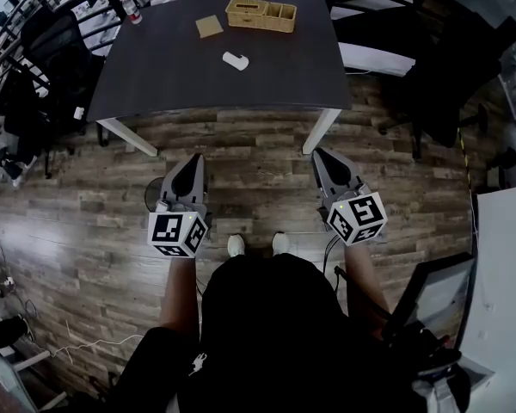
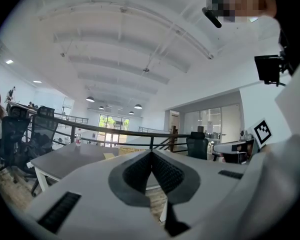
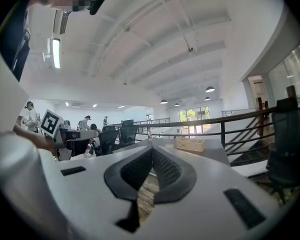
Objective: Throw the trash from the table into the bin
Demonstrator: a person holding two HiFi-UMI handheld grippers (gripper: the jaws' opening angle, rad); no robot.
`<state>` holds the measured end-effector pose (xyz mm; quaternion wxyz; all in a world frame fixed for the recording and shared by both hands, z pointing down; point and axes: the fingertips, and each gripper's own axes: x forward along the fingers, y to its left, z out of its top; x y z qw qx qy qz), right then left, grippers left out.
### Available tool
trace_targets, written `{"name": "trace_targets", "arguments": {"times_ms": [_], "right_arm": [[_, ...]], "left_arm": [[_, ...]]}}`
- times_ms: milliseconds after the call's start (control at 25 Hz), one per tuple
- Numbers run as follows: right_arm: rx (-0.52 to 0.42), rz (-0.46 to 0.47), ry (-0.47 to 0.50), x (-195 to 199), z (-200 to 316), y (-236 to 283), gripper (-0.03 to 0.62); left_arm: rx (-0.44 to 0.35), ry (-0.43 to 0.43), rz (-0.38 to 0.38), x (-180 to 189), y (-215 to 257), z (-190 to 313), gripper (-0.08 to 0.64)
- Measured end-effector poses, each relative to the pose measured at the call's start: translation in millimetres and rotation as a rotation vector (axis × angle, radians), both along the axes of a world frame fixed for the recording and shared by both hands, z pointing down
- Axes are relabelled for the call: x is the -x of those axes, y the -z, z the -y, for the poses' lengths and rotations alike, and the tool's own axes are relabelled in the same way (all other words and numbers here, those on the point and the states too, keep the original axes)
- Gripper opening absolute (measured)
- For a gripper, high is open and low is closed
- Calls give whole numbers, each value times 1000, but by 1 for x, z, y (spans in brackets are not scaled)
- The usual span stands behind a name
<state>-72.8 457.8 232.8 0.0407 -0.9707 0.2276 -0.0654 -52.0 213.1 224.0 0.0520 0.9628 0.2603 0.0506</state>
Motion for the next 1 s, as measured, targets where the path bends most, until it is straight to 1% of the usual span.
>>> {"name": "trace_targets", "arguments": {"times_ms": [200, 400, 680, 1000], "right_arm": [[2, -5, -7, -2, -12, 0, 8], [19, -5, 12, -6, -22, 3, 8], [5, 7, 58, -5, -40, -3, 8], [-12, 19, 69, -9, -65, -11, 8]], "left_arm": [[0, -5, -1, 2, 1, -14, 8], [-1, 2, -10, 1, 10, -28, 8], [-19, 14, -10, 4, 9, -53, 8], [-39, 38, -6, 4, 8, -68, 8]]}}
